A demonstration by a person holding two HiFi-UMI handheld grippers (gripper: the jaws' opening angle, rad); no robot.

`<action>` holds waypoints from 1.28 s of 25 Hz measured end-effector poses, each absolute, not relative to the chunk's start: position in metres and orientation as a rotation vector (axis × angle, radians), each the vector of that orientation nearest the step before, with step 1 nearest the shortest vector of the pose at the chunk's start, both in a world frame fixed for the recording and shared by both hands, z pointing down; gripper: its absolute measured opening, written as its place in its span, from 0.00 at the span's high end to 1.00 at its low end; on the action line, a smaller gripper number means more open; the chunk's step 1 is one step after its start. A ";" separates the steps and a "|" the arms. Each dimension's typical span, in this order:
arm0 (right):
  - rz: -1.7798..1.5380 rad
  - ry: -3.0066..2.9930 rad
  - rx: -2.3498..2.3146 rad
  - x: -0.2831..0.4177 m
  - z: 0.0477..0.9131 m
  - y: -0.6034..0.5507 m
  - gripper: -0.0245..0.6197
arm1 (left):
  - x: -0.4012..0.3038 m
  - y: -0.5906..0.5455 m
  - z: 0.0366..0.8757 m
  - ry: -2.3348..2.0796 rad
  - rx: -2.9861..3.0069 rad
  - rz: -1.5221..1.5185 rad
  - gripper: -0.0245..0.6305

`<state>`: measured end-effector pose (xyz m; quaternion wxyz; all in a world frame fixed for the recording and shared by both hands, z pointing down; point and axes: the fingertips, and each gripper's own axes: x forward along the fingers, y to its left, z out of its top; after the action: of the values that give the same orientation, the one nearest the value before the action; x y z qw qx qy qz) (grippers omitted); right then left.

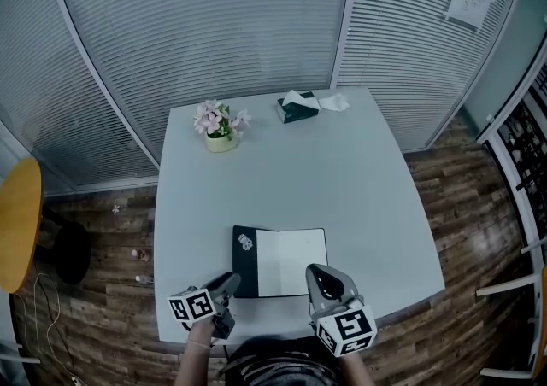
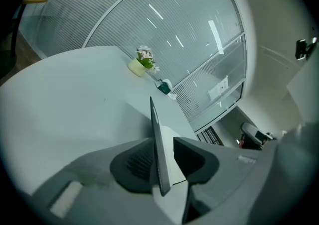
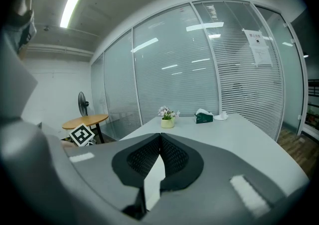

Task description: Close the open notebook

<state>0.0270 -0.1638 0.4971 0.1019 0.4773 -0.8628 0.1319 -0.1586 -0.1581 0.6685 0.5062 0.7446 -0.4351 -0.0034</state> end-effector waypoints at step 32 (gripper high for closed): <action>0.404 -2.515 1.454 0.045 0.501 -0.161 0.96 | -0.039 -0.163 0.624 -0.821 2.015 0.070 0.85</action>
<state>0.0451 -0.1611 0.5011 0.1040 0.4931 -0.8528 0.1368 -0.0387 -0.1627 0.6236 0.4637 0.8201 -0.3340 0.0286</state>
